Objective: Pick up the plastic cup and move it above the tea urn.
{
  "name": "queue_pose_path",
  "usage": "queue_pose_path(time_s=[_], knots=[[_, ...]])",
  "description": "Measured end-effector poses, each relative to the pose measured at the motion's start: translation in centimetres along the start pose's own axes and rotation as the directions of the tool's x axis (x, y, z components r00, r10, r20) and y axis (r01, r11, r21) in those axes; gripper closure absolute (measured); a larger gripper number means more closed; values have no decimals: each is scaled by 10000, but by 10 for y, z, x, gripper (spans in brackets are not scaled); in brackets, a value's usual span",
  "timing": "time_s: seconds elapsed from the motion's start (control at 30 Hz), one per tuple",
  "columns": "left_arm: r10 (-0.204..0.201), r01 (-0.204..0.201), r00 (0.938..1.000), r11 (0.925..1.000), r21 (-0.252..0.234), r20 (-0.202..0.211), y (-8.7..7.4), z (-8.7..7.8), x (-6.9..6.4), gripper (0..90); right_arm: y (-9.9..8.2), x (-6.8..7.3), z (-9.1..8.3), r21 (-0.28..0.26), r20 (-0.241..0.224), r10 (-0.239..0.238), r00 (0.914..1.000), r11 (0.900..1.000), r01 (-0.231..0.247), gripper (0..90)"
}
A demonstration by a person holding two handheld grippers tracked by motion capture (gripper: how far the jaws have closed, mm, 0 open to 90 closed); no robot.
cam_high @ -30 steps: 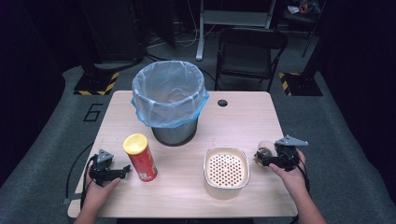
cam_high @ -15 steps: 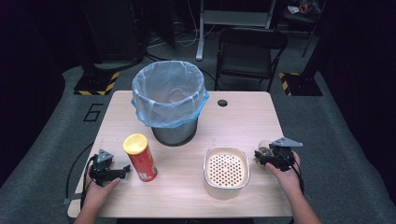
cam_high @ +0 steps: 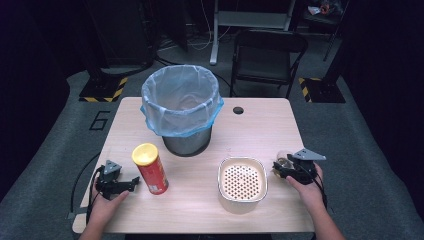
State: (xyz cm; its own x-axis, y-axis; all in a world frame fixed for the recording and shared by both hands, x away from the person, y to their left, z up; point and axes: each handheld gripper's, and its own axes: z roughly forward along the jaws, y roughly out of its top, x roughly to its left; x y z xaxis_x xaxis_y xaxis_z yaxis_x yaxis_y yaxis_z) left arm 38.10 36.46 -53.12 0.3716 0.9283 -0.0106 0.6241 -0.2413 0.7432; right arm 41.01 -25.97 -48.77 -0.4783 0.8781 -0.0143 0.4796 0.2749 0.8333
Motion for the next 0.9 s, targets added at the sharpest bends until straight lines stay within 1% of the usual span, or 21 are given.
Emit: queue_pose_path(time_s=[0.03,0.17,0.2,0.3,0.33,0.37,0.4,0.43,0.6,0.67,0.7,0.77,0.8,0.83,0.9], knots=[[2,-2,10000,10000,3,6,0,0,0,114,-1,-1,0,-61,-102,-155,9998,9999,155,321],[3,-3,10000,10000,4,3,0,0,0,114,-6,-1,1,-543,-233,-191,9995,9984,178,317],[5,-5,10000,10000,8,-6,0,0,0,113,-7,-1,1,-693,-202,-126,9997,9975,111,317],[5,-5,10000,10000,9,1,0,0,0,114,-10,0,2,-968,-89,-195,9998,9951,185,317],[7,-7,10000,10000,5,5,0,0,0,114,-10,0,3,-1042,-57,-148,9999,9945,141,318],[3,-3,10000,10000,1,0,0,0,0,114,-11,0,3,-1087,-81,-217,9997,9939,207,321],[3,-3,10000,10000,4,5,0,0,0,114,-10,0,3,-1046,-78,-124,9999,9945,115,327],[4,-4,10000,10000,6,-1,0,0,0,114,-10,0,3,-1071,-111,-271,9996,9939,257,330],[9,-9,10000,10000,2,-4,0,0,0,114,-10,-1,3,-1059,-189,-370,9991,9938,348,354],[3,-3,10000,10000,1,-3,0,0,0,114,-8,-1,3,-1023,-322,-404,9987,9941,369,354],[3,-3,10000,10000,2,5,0,0,0,114,-7,-1,2,-986,-457,-330,9984,9947,284,355],[2,-2,10000,10000,-1,5,0,0,0,113,-5,-1,2,-1016,-523,-422,9977,9941,367,355],[8,-8,10000,10000,2,-2,0,0,0,114,2,0,-1,-1110,-757,-672,9949,9921,586,355],[5,-5,10000,10000,4,5,0,0,0,114,5,1,-2,-1090,-812,-739,9940,9919,648,355],[9,-9,10000,10000,7,-1,0,0,0,114,16,3,-4,-1207,-1029,-1062,9890,9883,936,355]])
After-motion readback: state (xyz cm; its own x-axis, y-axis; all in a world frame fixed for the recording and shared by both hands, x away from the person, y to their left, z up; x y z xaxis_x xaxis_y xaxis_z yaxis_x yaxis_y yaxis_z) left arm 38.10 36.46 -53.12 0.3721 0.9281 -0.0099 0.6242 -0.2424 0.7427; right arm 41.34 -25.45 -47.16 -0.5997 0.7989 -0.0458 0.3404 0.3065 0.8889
